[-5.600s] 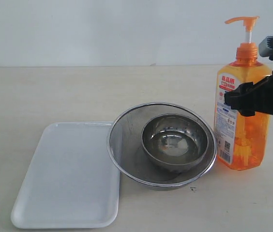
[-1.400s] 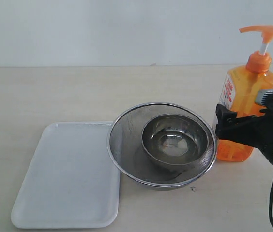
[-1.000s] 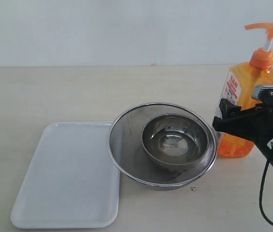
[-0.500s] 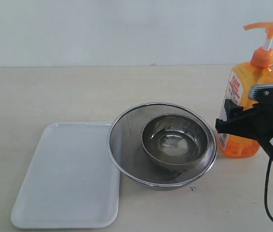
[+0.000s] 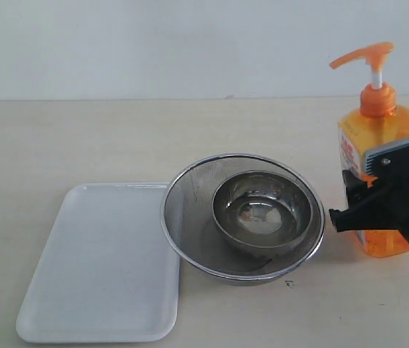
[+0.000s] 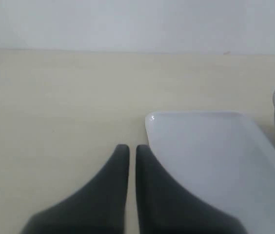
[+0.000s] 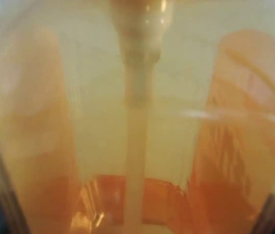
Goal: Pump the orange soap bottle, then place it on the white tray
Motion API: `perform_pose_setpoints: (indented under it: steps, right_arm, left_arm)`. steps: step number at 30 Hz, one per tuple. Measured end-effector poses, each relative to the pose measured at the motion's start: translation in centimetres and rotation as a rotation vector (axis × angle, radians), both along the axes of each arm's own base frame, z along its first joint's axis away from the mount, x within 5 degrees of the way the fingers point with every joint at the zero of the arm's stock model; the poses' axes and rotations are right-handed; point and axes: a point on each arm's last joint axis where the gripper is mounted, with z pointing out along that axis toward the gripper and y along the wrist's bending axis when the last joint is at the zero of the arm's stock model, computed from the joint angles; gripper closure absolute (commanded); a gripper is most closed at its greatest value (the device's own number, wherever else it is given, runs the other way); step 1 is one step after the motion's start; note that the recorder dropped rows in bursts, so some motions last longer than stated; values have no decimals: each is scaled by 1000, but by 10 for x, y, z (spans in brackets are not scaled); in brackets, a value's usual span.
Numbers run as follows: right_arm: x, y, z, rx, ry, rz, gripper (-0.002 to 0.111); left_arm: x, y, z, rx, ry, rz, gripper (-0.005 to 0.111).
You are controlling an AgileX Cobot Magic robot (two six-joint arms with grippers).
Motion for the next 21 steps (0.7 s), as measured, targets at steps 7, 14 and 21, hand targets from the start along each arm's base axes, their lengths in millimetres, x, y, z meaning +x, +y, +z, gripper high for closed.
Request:
perform_pose_setpoints:
  steps: [7, 14, 21]
  right_arm:
    - [-5, 9, -1, -98, -11, 30, 108]
    - [-6, 10, -1, -154, -12, 37, 108]
    - [-6, 10, -1, -166, -11, 44, 108]
  left_arm:
    - [0, 0, 0, 0, 0, 0, 102]
    - [0, 0, 0, 0, 0, 0, 102]
    - [0, 0, 0, 0, 0, 0, 102]
